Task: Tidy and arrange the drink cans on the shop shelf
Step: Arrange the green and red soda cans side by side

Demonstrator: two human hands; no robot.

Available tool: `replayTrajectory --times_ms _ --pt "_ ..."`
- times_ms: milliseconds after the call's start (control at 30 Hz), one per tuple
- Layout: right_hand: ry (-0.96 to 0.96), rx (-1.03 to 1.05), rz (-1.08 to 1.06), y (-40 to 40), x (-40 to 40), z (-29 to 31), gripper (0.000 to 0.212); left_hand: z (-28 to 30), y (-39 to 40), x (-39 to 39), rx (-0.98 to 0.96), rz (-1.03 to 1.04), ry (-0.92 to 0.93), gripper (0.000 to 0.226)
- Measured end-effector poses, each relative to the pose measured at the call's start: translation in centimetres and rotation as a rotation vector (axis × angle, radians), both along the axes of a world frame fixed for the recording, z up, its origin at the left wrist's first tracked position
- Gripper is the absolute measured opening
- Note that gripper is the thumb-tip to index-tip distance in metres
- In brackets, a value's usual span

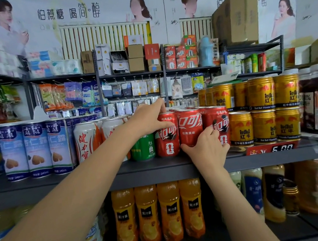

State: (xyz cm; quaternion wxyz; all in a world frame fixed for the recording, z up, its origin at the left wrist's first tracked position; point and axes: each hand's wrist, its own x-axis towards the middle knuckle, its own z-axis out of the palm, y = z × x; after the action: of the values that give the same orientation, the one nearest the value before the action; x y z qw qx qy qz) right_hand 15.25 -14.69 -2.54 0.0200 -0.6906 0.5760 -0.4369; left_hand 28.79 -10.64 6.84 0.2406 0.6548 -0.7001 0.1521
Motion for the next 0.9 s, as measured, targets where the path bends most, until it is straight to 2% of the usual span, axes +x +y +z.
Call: replayTrajectory --times_ms 100,233,333,433,533,667,800,900 --pt "-0.034 -0.023 -0.016 0.2 -0.3 -0.1 0.083 -0.1 0.0 -0.1 -0.013 0.002 -0.007 0.045" --pt "-0.169 -0.041 0.062 0.3 -1.7 0.5 0.057 0.2 0.1 -0.1 0.019 0.020 -0.032 0.046" --pt "-0.159 0.000 0.100 -0.2 -2.1 0.7 0.048 0.7 -0.3 -1.2 -0.037 0.042 -0.108 0.048" --pt "-0.134 0.038 0.105 -0.4 -1.7 0.6 0.056 0.9 -1.6 -4.0 -0.130 0.045 -0.133 0.056" --pt "-0.083 0.015 0.036 -0.3 -1.4 0.6 0.068 0.6 -2.9 -6.1 -0.047 0.101 -0.157 0.062" --pt "-0.057 0.008 0.088 -0.2 -2.1 0.3 0.069 0.7 -3.6 -6.1 -0.047 0.040 -0.137 0.042" --pt "-0.101 0.034 0.177 -0.4 -4.0 0.6 0.060 2.1 -2.8 -4.0 0.211 -0.227 0.076 0.018" --pt "-0.082 0.032 0.183 -0.4 -4.3 0.8 0.052 2.7 -2.9 -2.9 0.160 -0.251 -0.029 0.015"
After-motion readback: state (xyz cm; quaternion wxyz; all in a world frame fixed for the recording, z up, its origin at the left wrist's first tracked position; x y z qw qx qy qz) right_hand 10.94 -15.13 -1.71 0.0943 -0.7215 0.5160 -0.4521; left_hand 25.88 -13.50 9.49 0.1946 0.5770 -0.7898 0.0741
